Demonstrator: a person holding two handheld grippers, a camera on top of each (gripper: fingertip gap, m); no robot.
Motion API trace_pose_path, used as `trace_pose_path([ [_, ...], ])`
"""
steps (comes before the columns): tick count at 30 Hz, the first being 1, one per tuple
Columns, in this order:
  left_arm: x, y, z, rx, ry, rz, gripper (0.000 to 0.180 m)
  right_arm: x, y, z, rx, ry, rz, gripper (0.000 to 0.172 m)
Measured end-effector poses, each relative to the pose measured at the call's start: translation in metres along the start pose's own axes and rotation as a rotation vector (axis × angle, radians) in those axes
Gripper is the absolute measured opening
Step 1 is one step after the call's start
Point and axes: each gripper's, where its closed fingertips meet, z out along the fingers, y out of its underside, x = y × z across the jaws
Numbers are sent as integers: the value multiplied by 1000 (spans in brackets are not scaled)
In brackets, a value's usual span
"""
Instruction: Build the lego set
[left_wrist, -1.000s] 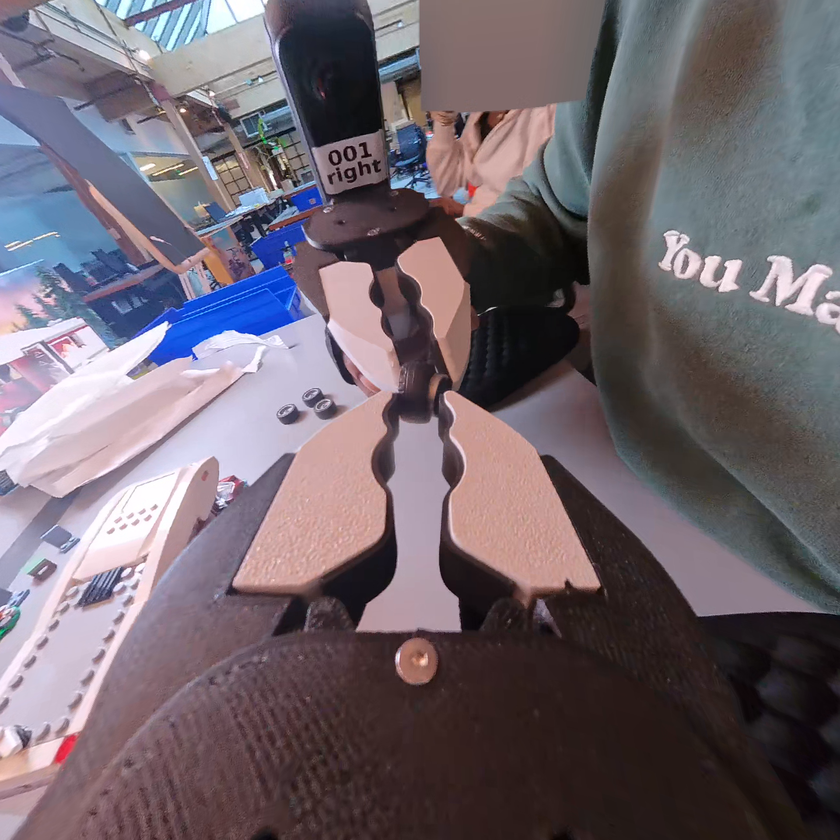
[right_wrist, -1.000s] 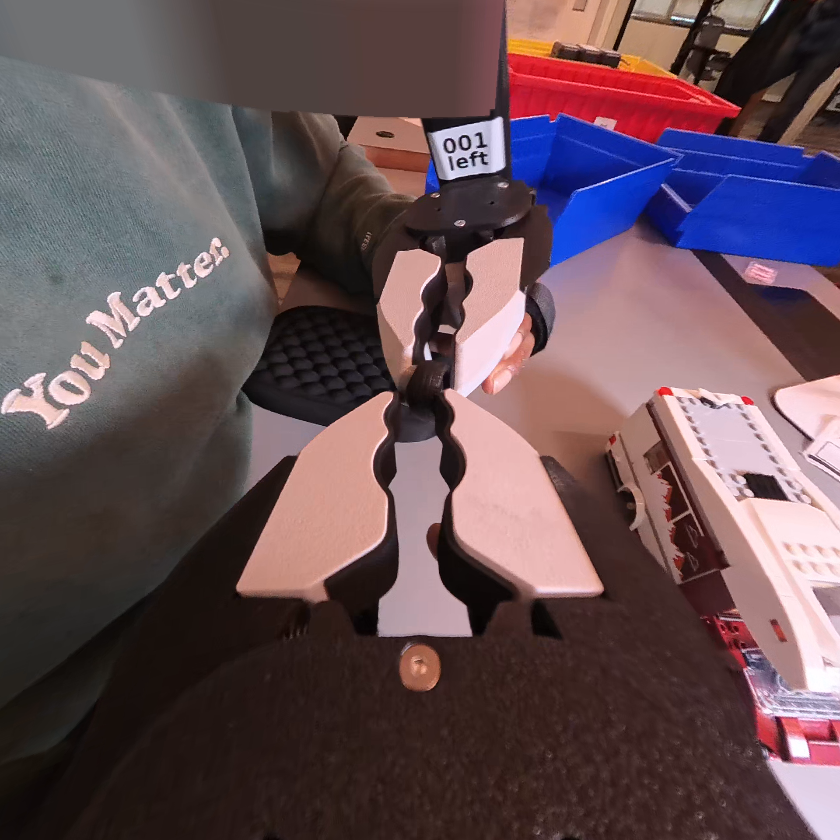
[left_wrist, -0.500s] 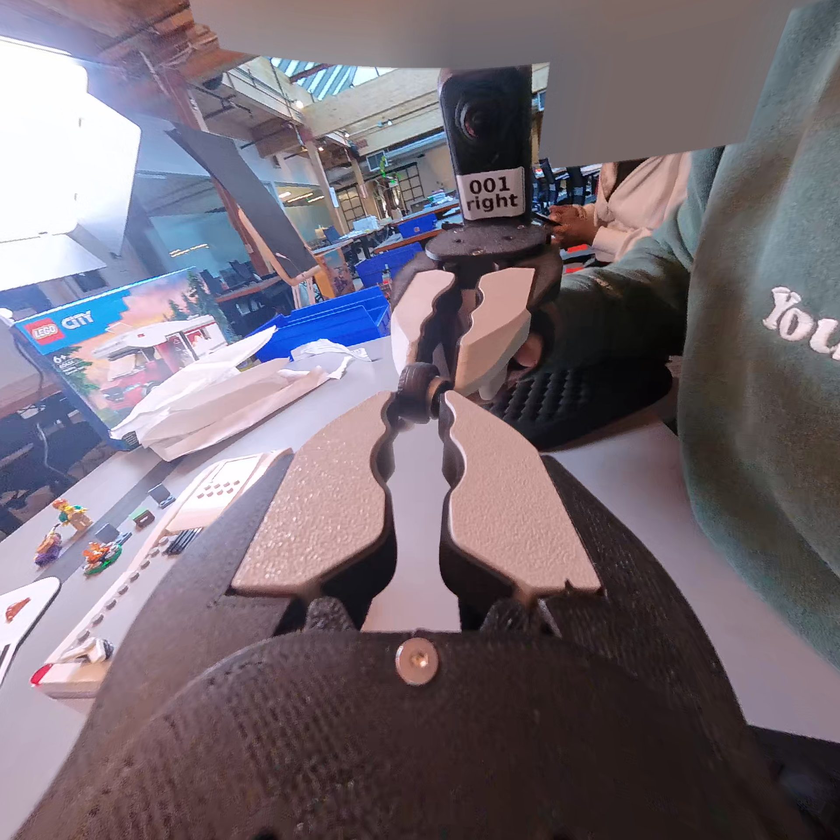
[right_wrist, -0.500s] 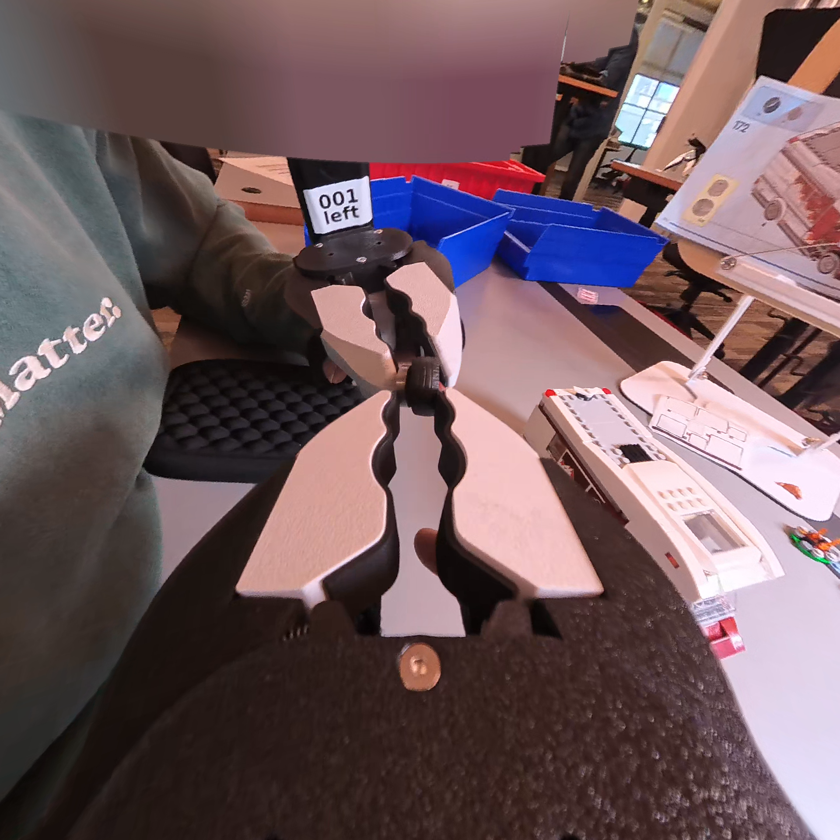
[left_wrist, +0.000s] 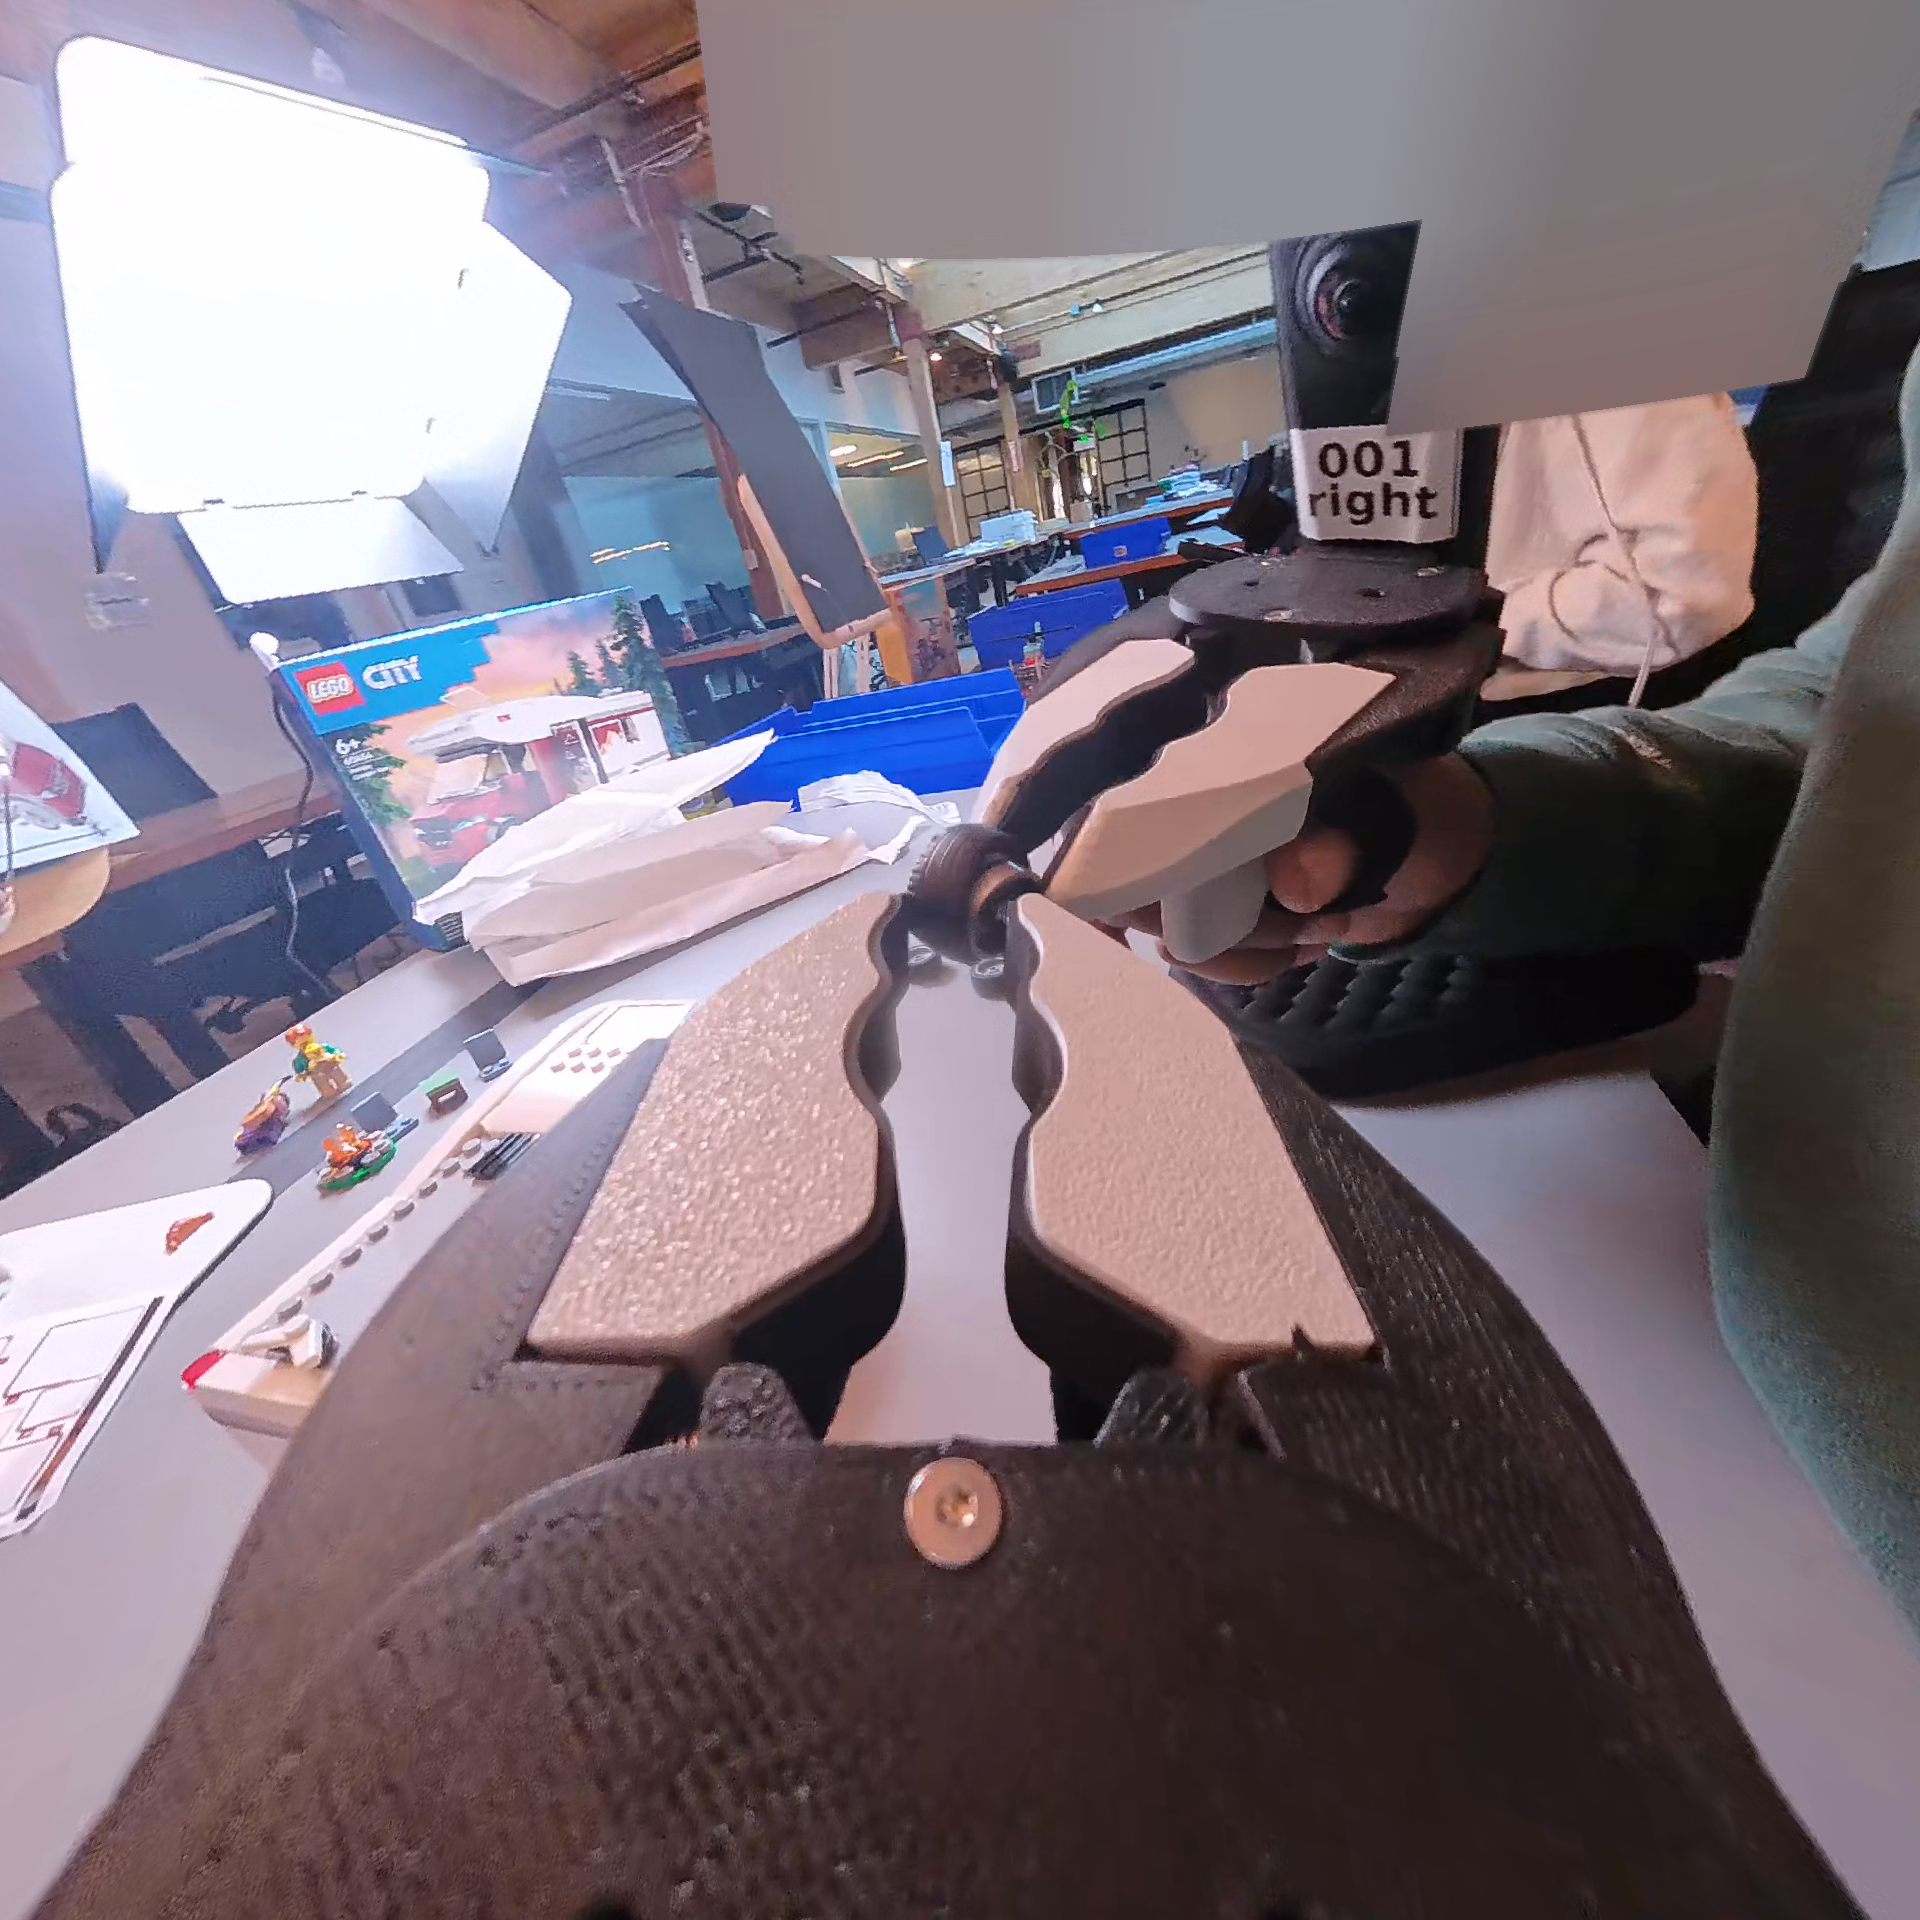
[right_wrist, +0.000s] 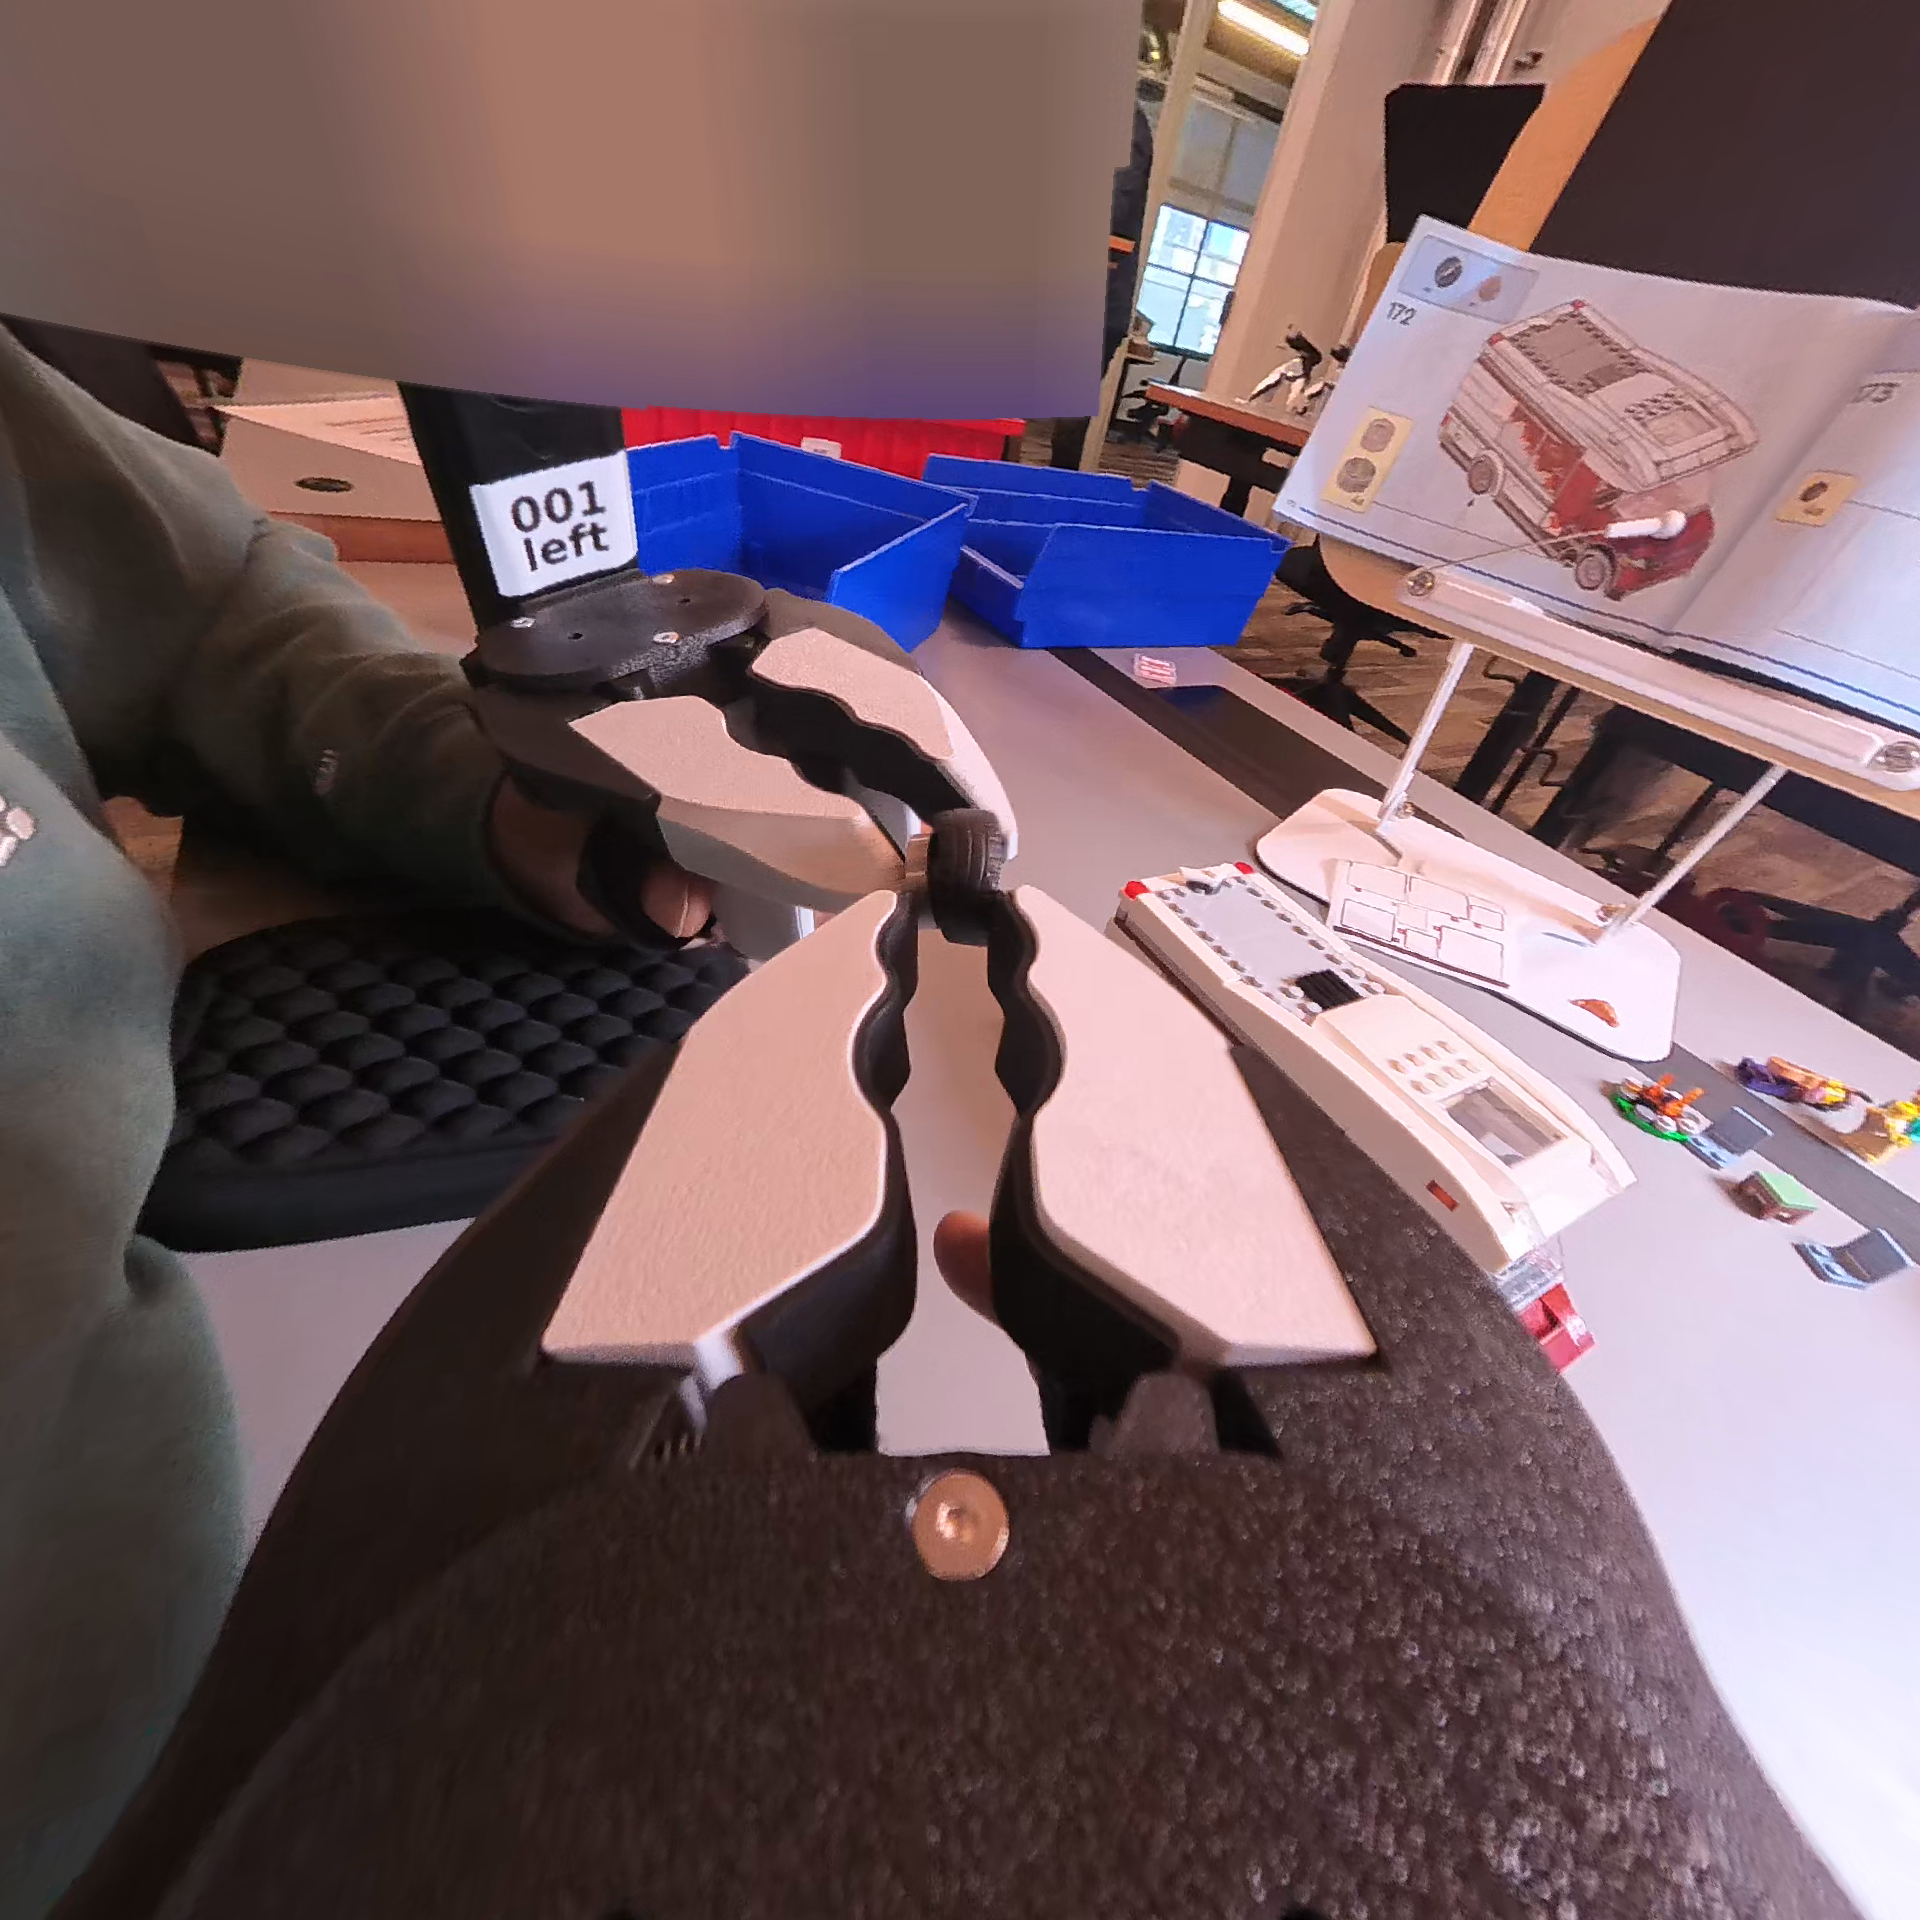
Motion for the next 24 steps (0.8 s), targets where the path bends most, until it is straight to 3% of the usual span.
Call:
trace_pose_path([
  [7,-5,3,0,-10,-48,-13,15,2,2,3,-5,89,-15,11],
  [11,-3,2,-1,-20,-27,60,14,-1,2,2,-4,68,-20,11],
  [16,7,-4,-4,-29,161,111,21,-17,0,-11,-14,-238,38,3],
  [21,17,7,-8,-100,290,156,21,-28,7,-12,-103,-404,5,4],
  [24,30,11,-14,-117,415,155,29,-40,6,-18,-92,-590,123,4],
])
